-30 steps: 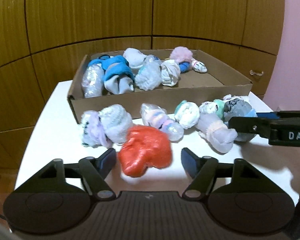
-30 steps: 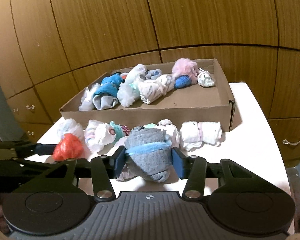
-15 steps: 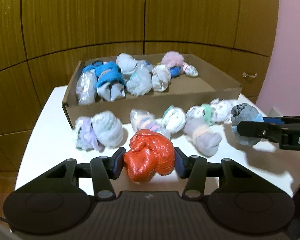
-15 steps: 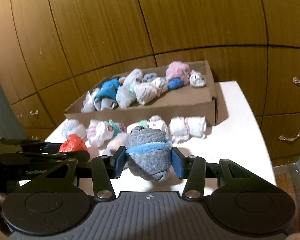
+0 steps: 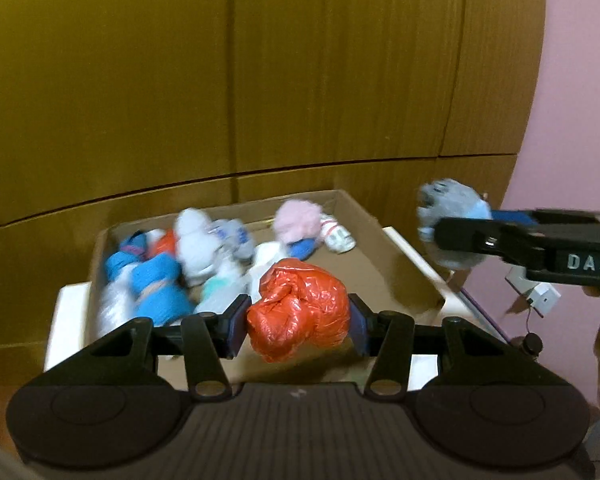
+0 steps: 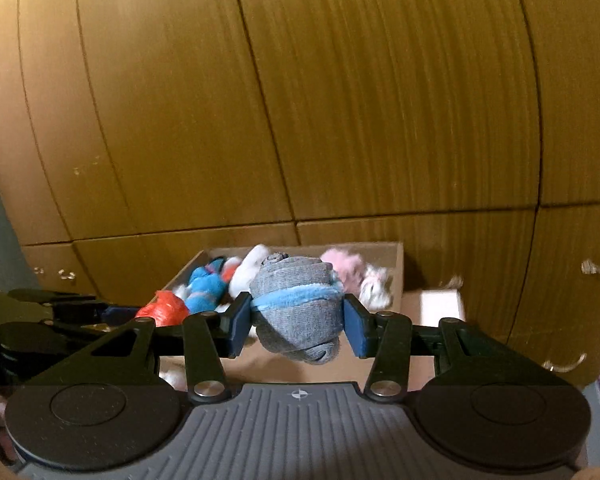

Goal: Organize objects
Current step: 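Carry both items into the tray beside the pink puppet and lower them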

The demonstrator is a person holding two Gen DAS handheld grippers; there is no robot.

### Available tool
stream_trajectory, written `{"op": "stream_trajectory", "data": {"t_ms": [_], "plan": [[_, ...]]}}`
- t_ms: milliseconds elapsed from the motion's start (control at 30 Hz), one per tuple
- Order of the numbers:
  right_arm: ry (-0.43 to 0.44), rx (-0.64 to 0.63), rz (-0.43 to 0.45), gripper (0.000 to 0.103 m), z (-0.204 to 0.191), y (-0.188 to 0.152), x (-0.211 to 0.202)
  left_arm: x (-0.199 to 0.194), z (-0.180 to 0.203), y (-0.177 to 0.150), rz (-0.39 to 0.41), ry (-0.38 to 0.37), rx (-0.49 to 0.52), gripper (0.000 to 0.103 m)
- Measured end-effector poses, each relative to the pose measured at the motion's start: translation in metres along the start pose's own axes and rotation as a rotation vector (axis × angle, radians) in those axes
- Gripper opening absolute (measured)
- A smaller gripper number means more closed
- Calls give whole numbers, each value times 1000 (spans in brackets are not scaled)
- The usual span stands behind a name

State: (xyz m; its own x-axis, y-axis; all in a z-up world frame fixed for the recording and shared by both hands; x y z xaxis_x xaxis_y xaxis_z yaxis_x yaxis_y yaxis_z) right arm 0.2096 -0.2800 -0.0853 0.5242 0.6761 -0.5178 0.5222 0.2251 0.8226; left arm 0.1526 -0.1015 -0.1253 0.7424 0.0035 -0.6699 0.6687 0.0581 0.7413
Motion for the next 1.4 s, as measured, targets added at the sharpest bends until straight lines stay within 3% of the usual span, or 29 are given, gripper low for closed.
{"op": "stream_trajectory", "data": {"t_ms": [300,700,833,1233,1400], "plan": [[15,-22,-132,55,36,32,69,76,14,22,-69,-45,70,47],[23,-135,-302,55,46,24,135,131,13,21,-148,-11,81,47],[11,-177,-352,55,46,22,148,139,12,24,-162,-2,73,47],[4,-272,-389,57,41,28,161,149,13,27,-206,18,49,48],[-5,-287,-388,64,38,30,160,149,15,27,-213,28,51,50]]}}
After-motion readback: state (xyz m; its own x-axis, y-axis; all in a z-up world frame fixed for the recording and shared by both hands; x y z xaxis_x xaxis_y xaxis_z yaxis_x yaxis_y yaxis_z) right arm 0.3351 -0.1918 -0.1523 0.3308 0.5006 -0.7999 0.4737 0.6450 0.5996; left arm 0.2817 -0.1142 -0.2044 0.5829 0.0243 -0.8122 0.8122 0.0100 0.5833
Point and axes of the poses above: each gripper's, at about its wrist camera, not at the fingertips, and x roughly the way its jaws point, z to its right, y to its top, the point moved 1 cm from there along x, roughly the way its jaws point, and after that the axes turned 5 degrees about -z, right-handed, at the moved point
